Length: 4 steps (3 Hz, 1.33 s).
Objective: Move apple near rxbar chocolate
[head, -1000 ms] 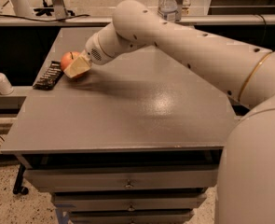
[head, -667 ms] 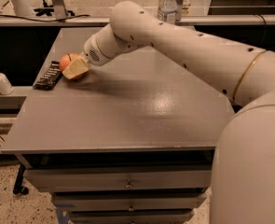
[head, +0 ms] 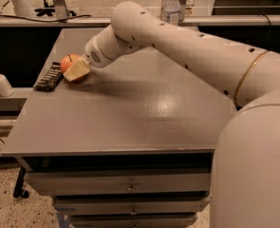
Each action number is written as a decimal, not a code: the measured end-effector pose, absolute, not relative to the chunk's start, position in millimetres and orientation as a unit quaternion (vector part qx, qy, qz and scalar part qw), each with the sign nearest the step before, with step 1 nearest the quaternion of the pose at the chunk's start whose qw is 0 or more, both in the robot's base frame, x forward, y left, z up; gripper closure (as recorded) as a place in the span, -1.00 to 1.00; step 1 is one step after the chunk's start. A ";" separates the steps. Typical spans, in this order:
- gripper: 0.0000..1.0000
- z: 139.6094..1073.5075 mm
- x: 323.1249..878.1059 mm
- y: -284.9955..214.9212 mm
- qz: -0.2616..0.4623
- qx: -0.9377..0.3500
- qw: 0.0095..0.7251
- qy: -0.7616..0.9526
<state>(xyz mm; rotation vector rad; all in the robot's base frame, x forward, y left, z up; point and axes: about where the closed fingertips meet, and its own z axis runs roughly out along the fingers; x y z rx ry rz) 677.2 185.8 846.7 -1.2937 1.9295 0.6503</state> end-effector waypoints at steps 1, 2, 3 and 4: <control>-0.76 846.7 677.2 185.8 0.252 -0.501 0.357 0.747; -1.00 849.3 673.1 185.8 0.261 -0.501 0.356 0.745; -1.00 852.0 667.3 181.6 0.271 -0.497 0.356 0.744; -1.00 858.9 653.1 166.6 0.277 -0.491 0.361 0.743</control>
Offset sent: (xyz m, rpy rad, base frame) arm -0.0076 -0.0044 0.0085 0.0355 0.0167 0.0141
